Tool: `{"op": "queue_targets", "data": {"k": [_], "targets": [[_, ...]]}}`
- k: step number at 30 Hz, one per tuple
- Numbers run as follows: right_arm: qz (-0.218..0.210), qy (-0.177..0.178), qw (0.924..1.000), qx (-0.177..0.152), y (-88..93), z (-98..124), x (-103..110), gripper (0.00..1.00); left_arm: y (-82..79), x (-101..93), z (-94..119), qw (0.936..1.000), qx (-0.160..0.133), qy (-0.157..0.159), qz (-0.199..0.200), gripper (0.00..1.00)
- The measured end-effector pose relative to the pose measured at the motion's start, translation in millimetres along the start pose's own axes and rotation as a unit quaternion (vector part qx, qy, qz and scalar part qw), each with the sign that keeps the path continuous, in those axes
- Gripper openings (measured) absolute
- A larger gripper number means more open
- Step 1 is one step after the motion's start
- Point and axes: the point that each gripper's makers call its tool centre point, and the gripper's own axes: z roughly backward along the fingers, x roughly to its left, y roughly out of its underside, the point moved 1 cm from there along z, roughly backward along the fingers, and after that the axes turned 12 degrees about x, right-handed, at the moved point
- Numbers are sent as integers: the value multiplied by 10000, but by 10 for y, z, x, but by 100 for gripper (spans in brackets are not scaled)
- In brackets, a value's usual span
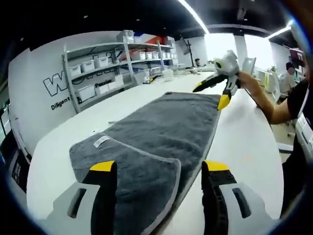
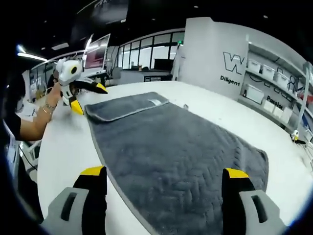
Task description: Open the folded towel by lifting each exposed corner and separating the folded layers until the towel lies flat within the target outline without major curled edges
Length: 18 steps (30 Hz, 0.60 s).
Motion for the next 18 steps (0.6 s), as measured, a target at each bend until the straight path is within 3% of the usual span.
{"op": "queue_targets", "data": {"k": [2, 6, 10, 14, 17, 18], "targets": [[-8, -12, 10000, 5, 8, -2, 4, 99, 48, -113, -102, 9995, 230, 179, -110, 57], [8, -15, 10000, 87, 40, -28, 16, 99, 81, -187, -232, 9991, 328, 242, -132, 46], [32, -64, 10000, 69, 32, -22, 42, 99, 88, -223, -311, 9991, 313, 262, -148, 26], [38, -71, 10000, 51, 25, -14, 47, 99, 86, -251, -344, 9990, 269, 320, -143, 19], [51, -80, 9999, 67, 34, -22, 59, 99, 81, -255, -352, 9990, 204, 398, -43, 3], [56, -92, 9999, 74, 38, -25, 65, 99, 89, -250, -351, 9989, 209, 415, -1, 3]]}}
